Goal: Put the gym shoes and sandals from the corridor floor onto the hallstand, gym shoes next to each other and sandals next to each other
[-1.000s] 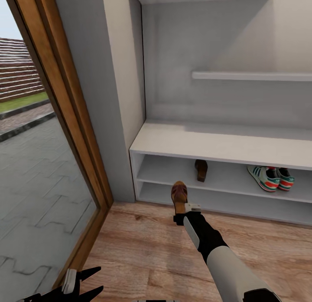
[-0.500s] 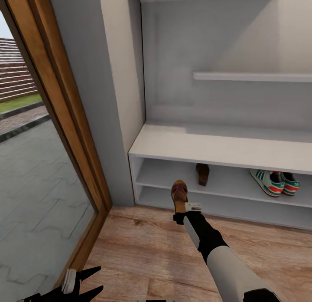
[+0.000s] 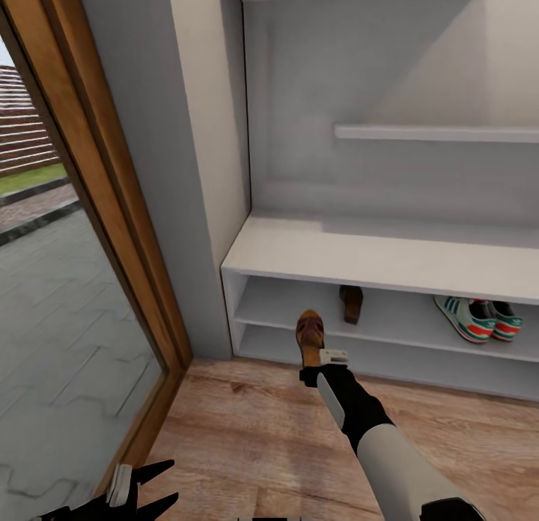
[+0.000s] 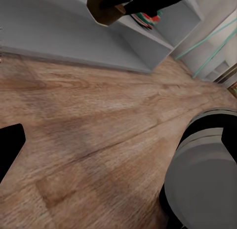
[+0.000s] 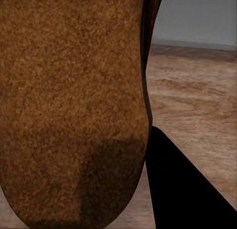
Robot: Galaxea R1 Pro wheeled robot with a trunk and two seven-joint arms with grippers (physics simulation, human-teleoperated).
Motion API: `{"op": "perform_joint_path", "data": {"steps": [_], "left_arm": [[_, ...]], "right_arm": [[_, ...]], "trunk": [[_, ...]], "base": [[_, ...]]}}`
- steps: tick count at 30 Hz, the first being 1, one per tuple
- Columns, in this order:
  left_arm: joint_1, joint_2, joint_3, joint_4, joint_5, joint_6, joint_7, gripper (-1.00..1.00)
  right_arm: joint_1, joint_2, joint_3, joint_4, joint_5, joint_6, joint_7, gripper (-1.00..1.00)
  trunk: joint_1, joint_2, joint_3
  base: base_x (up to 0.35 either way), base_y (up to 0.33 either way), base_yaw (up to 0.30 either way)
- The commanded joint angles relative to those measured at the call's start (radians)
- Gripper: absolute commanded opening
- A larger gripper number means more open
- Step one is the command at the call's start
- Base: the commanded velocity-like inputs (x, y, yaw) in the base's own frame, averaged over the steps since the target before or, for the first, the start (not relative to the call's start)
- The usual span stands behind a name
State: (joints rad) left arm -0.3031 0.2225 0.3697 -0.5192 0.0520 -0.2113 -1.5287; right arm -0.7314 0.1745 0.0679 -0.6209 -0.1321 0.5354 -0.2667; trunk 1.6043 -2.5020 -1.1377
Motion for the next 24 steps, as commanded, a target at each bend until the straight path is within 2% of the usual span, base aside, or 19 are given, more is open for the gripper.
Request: {"op": "perform_joint_path", "data": {"steps": [1, 17, 24], "left_arm": [[-0.001, 0.000, 0.002, 0.001, 0.002, -0.010, -0.002, 1.00], [-0.001, -0.001, -0.003, 0.001, 0.001, -0.010, -0.001, 1.00], [-0.001, -0.001, -0.001, 0.001, 0.002, -0.010, -0.001, 1.00]], "right_arm": [[0.000, 0.000, 0.003, -0.002, -0.014, 0.003, -0.011, -1.00], [0.000, 0.000, 0.003, -0.002, -0.014, 0.003, -0.011, -1.00], [0.000, 0.000, 0.003, -0.002, -0.014, 0.003, -0.011, -1.00]], "trunk": [[0.000, 0.000, -0.001], [0.000, 0.000, -0.001], [0.000, 0.000, -0.001]], "base": [[0.197, 0.000, 0.000], [0.237, -0.021, 0.000], [0.071, -0.019, 0.000]]}}
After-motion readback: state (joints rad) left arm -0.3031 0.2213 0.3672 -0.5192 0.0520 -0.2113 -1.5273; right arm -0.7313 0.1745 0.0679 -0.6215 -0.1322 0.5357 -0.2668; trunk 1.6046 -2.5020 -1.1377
